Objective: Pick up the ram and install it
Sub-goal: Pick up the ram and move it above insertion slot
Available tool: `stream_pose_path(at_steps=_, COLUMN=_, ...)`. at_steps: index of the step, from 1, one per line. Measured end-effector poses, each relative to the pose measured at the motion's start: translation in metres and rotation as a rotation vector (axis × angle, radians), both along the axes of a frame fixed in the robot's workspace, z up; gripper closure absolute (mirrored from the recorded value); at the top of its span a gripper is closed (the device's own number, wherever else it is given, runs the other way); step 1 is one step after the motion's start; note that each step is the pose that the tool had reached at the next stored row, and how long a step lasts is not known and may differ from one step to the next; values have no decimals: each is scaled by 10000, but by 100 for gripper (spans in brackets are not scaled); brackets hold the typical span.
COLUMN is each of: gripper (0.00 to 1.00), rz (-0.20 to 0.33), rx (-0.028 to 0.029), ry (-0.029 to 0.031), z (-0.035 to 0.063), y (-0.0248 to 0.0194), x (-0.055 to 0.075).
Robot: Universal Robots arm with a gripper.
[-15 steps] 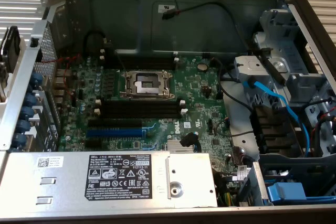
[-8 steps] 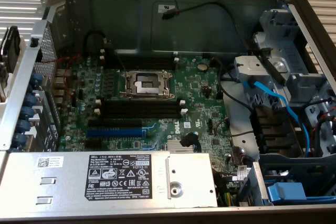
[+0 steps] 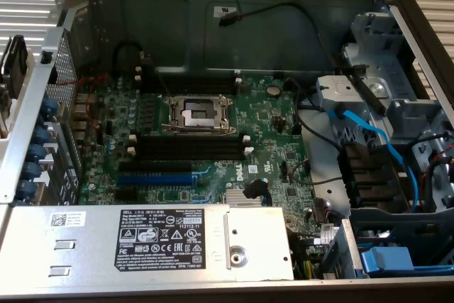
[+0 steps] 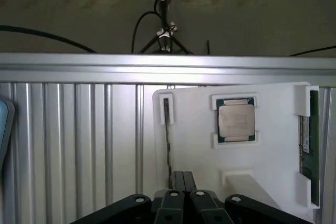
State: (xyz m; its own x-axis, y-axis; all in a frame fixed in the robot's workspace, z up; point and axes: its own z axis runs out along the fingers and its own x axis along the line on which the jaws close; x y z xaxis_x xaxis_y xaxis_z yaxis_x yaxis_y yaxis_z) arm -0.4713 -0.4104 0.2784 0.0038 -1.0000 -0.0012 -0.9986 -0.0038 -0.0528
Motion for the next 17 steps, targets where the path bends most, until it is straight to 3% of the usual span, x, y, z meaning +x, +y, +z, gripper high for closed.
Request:
stream_pose_path(at_steps=4, gripper=90, rz=121, rx=2, ry=-2, z=-62, y=-14, x=69)
stream_pose_path(at_steps=10, gripper=90, rz=258, rx=0, ry=3, z=-135, y=-64, x=73)
stream_pose_path(at_steps=17, gripper=90, rz=364, rx=0, ry=37, z=-243, y=-66, x=73)
